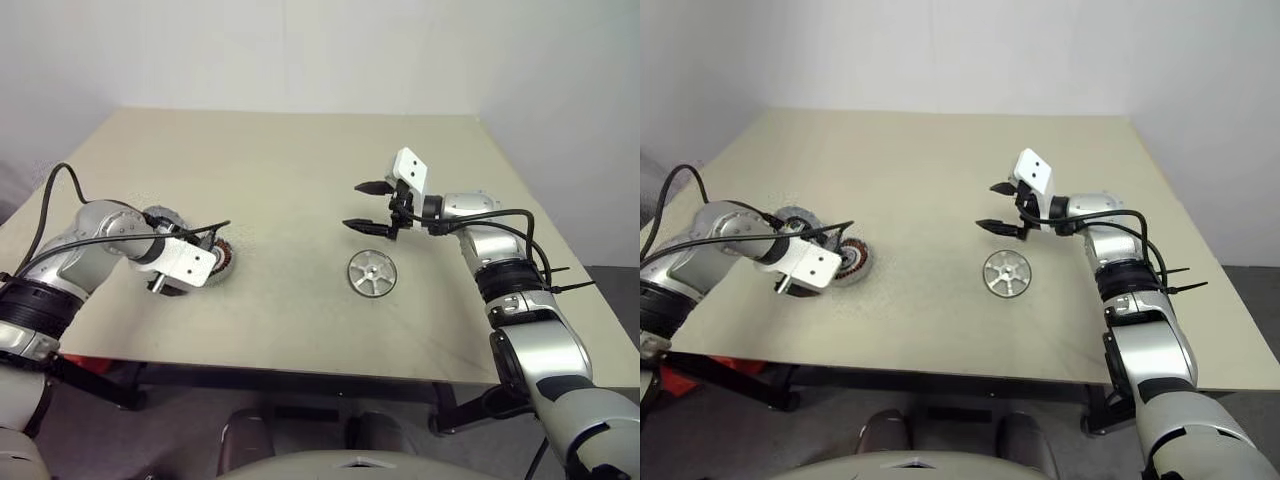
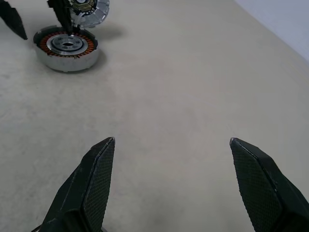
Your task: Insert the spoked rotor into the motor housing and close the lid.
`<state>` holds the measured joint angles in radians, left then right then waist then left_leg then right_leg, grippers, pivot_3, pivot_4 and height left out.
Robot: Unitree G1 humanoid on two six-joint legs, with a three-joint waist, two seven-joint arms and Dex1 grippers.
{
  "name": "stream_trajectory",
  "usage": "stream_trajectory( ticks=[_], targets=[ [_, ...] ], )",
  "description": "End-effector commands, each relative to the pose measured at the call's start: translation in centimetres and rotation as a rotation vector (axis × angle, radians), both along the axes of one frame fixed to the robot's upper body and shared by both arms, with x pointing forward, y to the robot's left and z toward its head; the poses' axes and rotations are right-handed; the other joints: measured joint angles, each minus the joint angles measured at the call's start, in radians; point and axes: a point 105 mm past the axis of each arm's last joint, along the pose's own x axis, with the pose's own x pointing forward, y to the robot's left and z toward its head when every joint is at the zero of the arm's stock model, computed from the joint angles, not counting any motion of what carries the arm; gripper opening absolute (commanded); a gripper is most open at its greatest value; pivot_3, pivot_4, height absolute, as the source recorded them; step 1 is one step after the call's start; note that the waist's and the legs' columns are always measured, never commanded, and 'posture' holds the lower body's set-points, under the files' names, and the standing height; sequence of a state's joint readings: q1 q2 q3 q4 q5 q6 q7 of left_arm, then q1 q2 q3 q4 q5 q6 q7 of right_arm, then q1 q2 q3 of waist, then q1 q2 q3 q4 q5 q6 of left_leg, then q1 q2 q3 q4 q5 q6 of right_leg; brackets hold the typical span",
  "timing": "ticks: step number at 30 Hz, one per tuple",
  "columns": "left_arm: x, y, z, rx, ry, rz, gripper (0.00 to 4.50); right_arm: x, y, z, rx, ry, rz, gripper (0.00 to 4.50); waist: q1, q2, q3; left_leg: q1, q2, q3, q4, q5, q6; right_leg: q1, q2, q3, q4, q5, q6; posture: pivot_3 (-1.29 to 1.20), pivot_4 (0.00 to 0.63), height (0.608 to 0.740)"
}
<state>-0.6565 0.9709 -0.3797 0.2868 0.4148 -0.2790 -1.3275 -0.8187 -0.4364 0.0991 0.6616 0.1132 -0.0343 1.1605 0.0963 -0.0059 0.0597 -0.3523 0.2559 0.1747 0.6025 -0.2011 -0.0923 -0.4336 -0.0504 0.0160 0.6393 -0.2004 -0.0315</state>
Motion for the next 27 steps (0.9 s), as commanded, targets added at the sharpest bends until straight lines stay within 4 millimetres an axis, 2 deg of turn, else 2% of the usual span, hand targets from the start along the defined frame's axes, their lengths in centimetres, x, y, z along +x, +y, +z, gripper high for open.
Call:
stream_trajectory(
  ticks=[1, 6, 13, 27],
  targets=[
    [0.7, 0.7, 1.7, 0.045, -0.034, -0.005, 4.47, 0.0, 0.2, 2.1, 0.039, -0.064, 0.015, 4.32, 0.0, 0.0, 0.0, 0.0, 0.0, 0.0, 0.0, 0.0, 0.0, 0.0, 0.0, 0.0, 0.0, 0.0, 0.0, 0.0, 0.0, 0.74],
    [0.8, 0.9, 2.0, 0.078, -0.004, -0.029, 4.47, 0.1, 0.4, 2.5, 0.062, -0.075, 0.012, 4.32, 0.0, 0.0, 0.0, 0.0, 0.0, 0.0, 0.0, 0.0, 0.0, 0.0, 0.0, 0.0, 0.0, 0.0, 0.0, 0.0, 0.0, 0.74],
    [-0.2, 0.8, 1.4, 0.111, 0.069, -0.068, 4.47, 0.2, 0.3, 2.5, 0.074, -0.08, 0.001, 4.32, 0.0, 0.0, 0.0, 0.0, 0.0, 0.0, 0.0, 0.0, 0.0, 0.0, 0.0, 0.0, 0.0, -0.001, 0.0, 0.0, 0.0, 0.74],
    [0.9, -0.1, 1.1, 0.133, 0.071, -0.097, 4.47, 0.1, 0.4, 2.5, 0.099, -0.086, 0.005, 4.32, 0.0, 0.0, 0.0, 0.0, 0.0, 0.0, 0.0, 0.001, -0.001, 0.0, 0.0, 0.0, 0.0, -0.001, 0.0, 0.0, 0.0, 0.74]
  ],
)
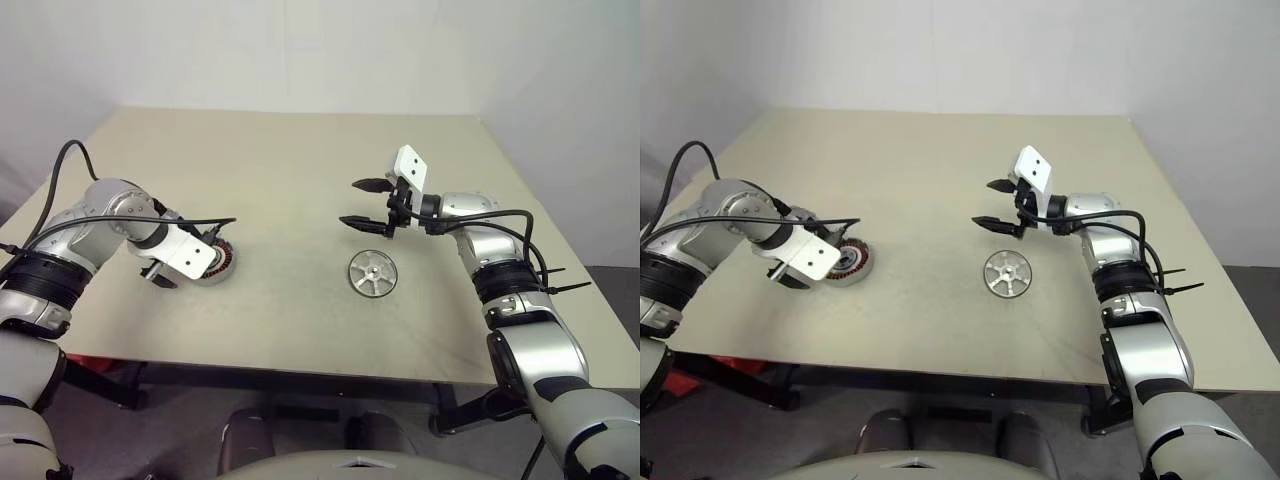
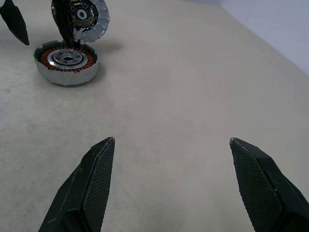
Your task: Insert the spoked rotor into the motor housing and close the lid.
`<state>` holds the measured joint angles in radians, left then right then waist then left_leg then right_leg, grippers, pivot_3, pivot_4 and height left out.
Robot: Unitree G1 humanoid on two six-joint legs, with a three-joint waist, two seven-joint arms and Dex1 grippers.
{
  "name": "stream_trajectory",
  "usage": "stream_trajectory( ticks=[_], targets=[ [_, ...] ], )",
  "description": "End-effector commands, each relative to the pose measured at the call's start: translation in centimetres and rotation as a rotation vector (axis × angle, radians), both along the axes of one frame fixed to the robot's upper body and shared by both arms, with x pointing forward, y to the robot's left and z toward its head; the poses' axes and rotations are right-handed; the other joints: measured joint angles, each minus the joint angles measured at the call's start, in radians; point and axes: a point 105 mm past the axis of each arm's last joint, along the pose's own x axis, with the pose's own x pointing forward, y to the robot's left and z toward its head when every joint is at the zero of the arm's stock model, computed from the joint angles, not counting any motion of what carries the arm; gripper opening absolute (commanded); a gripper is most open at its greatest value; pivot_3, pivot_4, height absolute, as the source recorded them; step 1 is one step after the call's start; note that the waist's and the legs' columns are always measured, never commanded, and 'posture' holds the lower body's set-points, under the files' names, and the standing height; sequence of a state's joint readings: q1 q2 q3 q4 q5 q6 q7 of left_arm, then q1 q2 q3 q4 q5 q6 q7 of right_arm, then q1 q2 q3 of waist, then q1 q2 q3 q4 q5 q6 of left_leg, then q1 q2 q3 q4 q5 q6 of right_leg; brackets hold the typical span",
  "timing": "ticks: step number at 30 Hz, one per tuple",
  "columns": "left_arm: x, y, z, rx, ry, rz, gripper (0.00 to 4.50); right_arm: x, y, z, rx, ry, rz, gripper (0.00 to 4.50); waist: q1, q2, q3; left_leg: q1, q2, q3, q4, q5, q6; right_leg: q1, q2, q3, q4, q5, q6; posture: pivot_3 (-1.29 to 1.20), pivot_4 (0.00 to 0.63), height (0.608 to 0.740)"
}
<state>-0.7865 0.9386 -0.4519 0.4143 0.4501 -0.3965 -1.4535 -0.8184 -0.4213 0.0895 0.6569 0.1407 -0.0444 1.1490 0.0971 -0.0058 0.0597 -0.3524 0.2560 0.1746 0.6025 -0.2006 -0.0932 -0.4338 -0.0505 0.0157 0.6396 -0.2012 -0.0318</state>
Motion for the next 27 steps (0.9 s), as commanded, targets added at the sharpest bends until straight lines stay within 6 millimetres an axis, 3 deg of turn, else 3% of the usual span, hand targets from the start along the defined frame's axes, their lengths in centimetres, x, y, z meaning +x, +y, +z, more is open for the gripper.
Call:
stream_trajectory(
  ticks=[1, 17, 27],
  targets=[
    [0.6, -0.1, 0.6, 0.02, -0.024, -0.015, 4.47, 0.1, -0.1, 2.0, 0.054, -0.071, 0.0, 4.32, -0.001, 0.0, 0.0, 0.0, 0.0, 0.0, 0.0, 0.0, 0.0, 0.0, 0.0, 0.0, 0.0, 0.0, 0.0, 0.0, 0.0, 0.74],
    [0.5, -0.3, -0.7, 0.048, 0.021, -0.041, 4.47, 0.4, 0.3, 3.5, 0.105, -0.122, -0.022, 4.32, 0.0, 0.0, 0.0, 0.0, 0.0, 0.0, 0.0, 0.0, 0.0, 0.0, 0.0, 0.0, 0.0, 0.0, 0.0, 0.0, 0.0, 0.74],
    [1.9, -0.6, -1.7, 0.055, -0.005, -0.048, 4.47, 0.1, 0.8, 4.1, 0.13, -0.131, 0.0, 4.32, 0.004, 0.0, 0.0, 0.001, -0.001, 0.0, 0.0, 0.0, 0.0, 0.001, -0.001, 0.0, 0.001, 0.0, 0.0, 0.0, 0.0, 0.74]
  ],
)
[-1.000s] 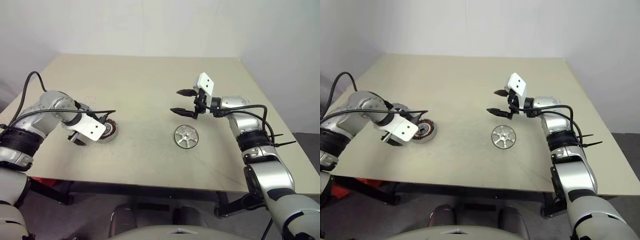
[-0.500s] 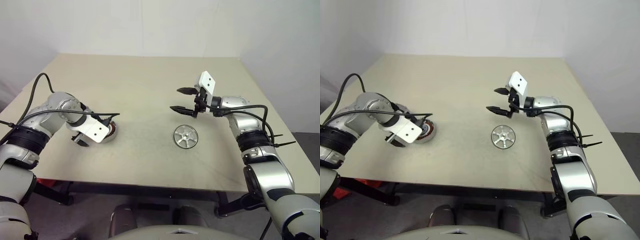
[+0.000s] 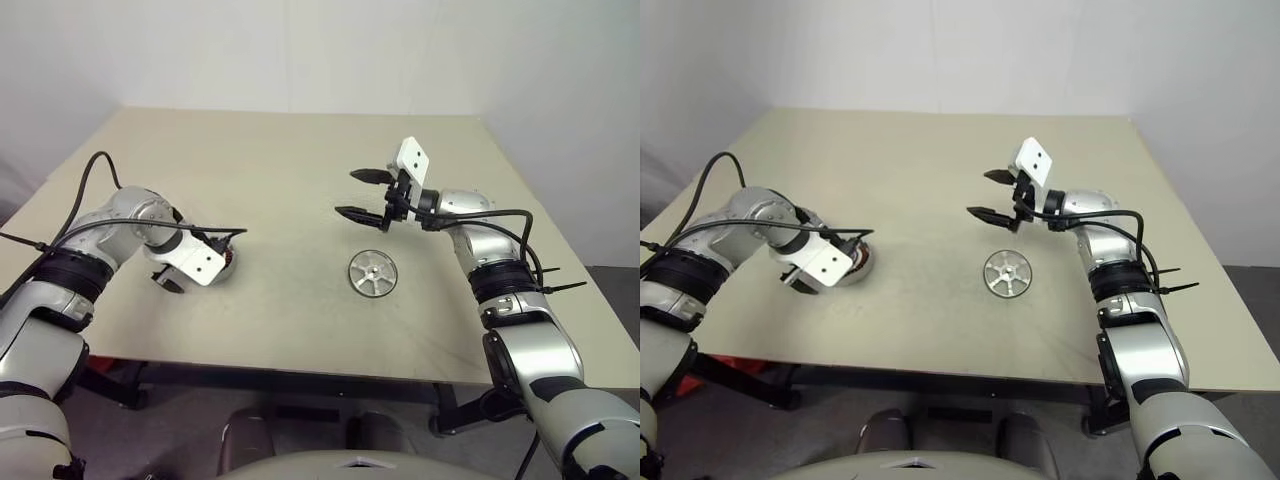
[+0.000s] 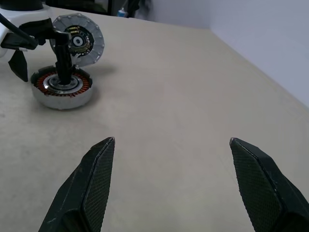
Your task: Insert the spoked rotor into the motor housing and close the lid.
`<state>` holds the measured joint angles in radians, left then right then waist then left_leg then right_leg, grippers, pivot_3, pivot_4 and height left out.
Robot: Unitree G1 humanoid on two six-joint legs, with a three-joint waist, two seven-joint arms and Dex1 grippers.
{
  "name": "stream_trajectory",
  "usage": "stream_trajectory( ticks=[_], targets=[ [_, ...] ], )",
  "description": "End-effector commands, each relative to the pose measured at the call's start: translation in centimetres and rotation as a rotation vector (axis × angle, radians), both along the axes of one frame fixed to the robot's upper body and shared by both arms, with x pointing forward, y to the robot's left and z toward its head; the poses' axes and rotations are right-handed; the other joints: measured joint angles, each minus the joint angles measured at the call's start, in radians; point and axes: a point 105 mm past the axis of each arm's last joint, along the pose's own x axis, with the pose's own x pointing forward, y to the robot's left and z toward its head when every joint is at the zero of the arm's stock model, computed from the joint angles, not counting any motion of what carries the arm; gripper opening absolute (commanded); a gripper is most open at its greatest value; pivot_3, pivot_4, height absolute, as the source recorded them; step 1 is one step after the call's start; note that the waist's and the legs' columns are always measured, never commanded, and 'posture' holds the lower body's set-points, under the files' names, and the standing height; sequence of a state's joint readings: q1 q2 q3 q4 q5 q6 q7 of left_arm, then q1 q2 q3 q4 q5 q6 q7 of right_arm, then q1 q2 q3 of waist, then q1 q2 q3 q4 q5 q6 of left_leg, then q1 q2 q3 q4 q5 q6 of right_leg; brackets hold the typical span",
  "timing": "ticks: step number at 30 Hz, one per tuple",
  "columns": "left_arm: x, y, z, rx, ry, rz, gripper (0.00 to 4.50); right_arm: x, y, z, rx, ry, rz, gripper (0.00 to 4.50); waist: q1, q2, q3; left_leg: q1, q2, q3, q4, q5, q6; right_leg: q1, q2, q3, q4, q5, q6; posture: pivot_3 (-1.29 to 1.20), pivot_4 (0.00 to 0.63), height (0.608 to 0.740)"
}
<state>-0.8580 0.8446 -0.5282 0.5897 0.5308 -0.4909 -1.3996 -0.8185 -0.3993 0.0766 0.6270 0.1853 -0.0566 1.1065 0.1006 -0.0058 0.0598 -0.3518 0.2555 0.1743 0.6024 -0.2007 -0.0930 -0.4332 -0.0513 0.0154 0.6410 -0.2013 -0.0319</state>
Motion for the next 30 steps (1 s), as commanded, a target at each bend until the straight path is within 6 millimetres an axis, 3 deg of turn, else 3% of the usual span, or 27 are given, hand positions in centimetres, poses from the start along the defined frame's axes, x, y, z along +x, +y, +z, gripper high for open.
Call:
stream_trajectory(
  ticks=[1, 25, 30],
  targets=[
    [0.8, 0.4, 0.3, 0.023, -0.042, -0.005, 4.47, 0.0, 0.0, 2.9, 0.056, -0.087, 0.007, 4.32, 0.0, 0.0, 0.0, 0.0, -0.001, 0.0, 0.0, 0.0, 0.0, 0.0, -0.001, 0.0, 0.001, 0.0, 0.0, 0.0, 0.0, 0.74],
    [0.6, -0.6, -0.6, -0.011, -0.02, -0.02, 4.47, 0.4, -0.1, 3.4, 0.062, -0.109, -0.013, 4.32, 0.0, 0.0, 0.0, 0.001, -0.008, -0.004, -0.001, 0.0, 0.0, 0.002, -0.006, -0.002, 0.001, 0.0, 0.0, 0.0, 0.0, 0.74],
    [0.7, -0.8, -0.6, -0.021, -0.033, -0.018, 3.23, 0.3, 0.0, 3.5, 0.064, -0.113, -0.016, 4.32, -0.002, 0.0, 0.0, 0.001, -0.008, -0.005, -0.001, 0.0, 0.0, 0.002, -0.006, -0.002, 0.001, 0.0, 0.0, 0.0, 0.0, 0.74]
  ],
)
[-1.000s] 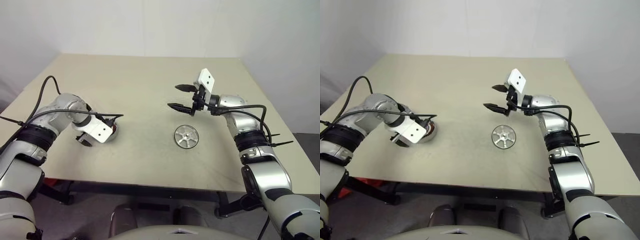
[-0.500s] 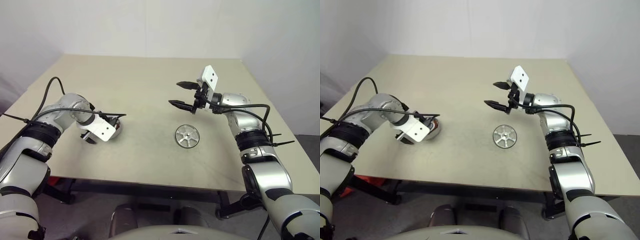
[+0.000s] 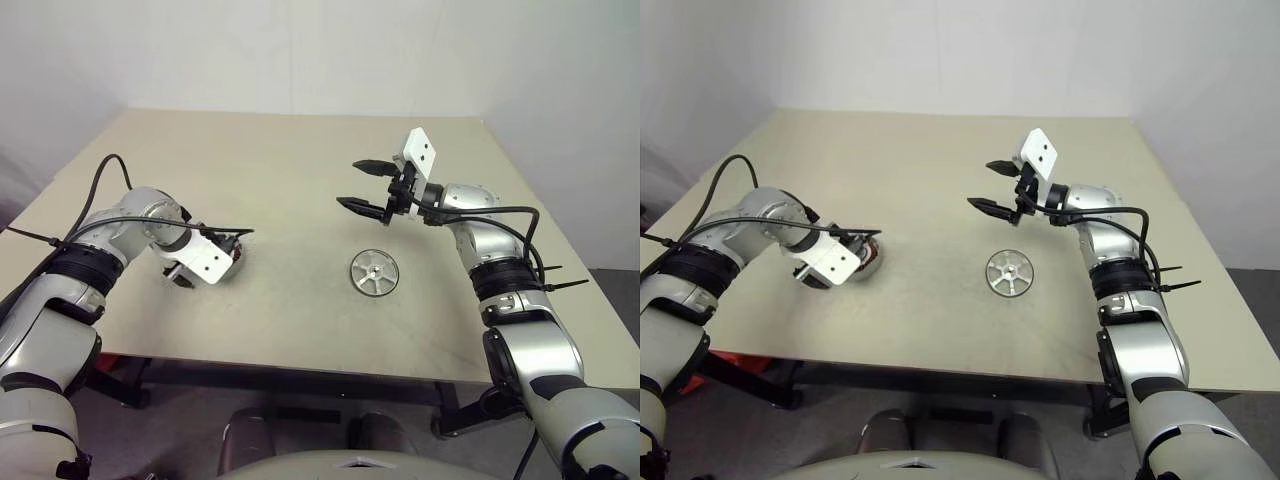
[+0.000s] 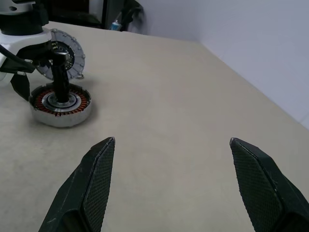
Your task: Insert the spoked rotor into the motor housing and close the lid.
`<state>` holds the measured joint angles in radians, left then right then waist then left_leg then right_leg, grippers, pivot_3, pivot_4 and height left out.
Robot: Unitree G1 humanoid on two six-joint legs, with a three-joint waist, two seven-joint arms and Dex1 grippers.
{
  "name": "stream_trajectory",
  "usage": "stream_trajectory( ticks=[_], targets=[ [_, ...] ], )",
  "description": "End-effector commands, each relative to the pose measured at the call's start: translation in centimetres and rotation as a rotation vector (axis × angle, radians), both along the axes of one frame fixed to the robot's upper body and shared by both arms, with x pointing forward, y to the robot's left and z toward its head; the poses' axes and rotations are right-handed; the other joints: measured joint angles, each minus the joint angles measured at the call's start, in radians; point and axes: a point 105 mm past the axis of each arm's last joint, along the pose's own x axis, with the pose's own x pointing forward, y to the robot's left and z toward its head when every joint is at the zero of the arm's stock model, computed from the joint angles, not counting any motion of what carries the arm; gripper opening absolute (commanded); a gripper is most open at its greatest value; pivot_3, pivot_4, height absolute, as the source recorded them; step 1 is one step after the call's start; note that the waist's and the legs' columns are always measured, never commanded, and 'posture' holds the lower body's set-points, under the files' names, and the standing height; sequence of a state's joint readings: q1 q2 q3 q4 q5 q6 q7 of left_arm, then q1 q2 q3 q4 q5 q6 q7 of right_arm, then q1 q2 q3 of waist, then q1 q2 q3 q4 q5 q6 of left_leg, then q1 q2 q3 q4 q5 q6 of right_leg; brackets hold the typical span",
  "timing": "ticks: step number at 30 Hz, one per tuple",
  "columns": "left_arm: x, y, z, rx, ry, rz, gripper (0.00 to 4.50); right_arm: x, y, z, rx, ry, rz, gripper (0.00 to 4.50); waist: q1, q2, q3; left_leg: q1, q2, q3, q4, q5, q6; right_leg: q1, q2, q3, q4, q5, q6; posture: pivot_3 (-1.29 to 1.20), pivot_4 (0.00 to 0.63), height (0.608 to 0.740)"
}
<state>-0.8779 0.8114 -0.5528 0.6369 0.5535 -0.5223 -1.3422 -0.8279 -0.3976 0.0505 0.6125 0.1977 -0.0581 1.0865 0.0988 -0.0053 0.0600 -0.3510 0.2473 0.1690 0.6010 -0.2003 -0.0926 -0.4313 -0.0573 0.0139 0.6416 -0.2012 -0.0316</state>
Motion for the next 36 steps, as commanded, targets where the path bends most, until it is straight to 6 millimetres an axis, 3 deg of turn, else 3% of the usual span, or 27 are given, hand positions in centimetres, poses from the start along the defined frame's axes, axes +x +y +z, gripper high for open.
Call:
stream_trajectory(
  ticks=[1, 5, 8, 15, 20, 36],
  targets=[
    [0.1, 0.0, 0.0, -0.009, -0.014, 0.012, 2.95, 0.1, 0.2, 2.3, 0.026, -0.079, 0.006, 4.32, 0.0, 0.0, 0.0, 0.0, 0.0, 0.0, 0.0, 0.0, 0.0, 0.0, 0.0, 0.0, 0.0, 0.0, 0.0, 0.0, 0.0, 0.74],
    [0.0, -0.1, -0.1, -0.004, -0.006, 0.012, 2.95, 0.1, 0.1, 2.3, 0.027, -0.082, 0.005, 4.32, -0.001, 0.0, 0.0, 0.0, -0.001, 0.0, -0.001, 0.0, 0.0, 0.0, 0.0, 0.0, -0.001, -0.001, 0.001, 0.0, 0.0, 0.74],
    [-0.2, 0.1, -0.1, 0.004, 0.011, 0.014, 2.35, 0.1, 0.1, 2.3, 0.027, -0.084, 0.004, 4.32, 0.0, 0.0, 0.0, 0.0, -0.001, 0.0, -0.002, 0.0, 0.0, 0.0, 0.0, 0.0, -0.001, -0.001, 0.001, 0.0, 0.0, 0.74],
    [0.3, -0.6, 0.2, -0.02, -0.024, 0.004, 2.31, 0.1, 0.0, 2.2, 0.022, -0.083, 0.003, 4.32, -0.002, 0.0, 0.0, 0.0, -0.001, 0.0, -0.002, 0.0, 0.0, 0.0, 0.0, 0.0, -0.002, -0.001, 0.002, 0.0, 0.0, 0.74],
    [1.7, -2.3, 1.5, -0.056, -0.081, -0.025, 2.31, 0.0, 0.0, 2.0, 0.018, -0.08, 0.005, 4.32, 0.006, 0.001, 0.001, 0.0, -0.003, 0.0, -0.002, 0.0, 0.0, 0.0, -0.001, 0.0, -0.002, -0.001, 0.002, 0.0, 0.0, 0.74],
    [4.2, -8.3, 2.5, -0.102, -0.14, -0.157, 2.31, -0.4, -0.4, 1.8, 0.014, -0.086, -0.006, 4.32, 0.052, 0.002, 0.001, -0.01, -0.007, -0.001, -0.002, 0.005, 0.009, 0.0, -0.014, -0.012, -0.002, -0.002, 0.003, 0.0, 0.0, 0.74]
  ],
)
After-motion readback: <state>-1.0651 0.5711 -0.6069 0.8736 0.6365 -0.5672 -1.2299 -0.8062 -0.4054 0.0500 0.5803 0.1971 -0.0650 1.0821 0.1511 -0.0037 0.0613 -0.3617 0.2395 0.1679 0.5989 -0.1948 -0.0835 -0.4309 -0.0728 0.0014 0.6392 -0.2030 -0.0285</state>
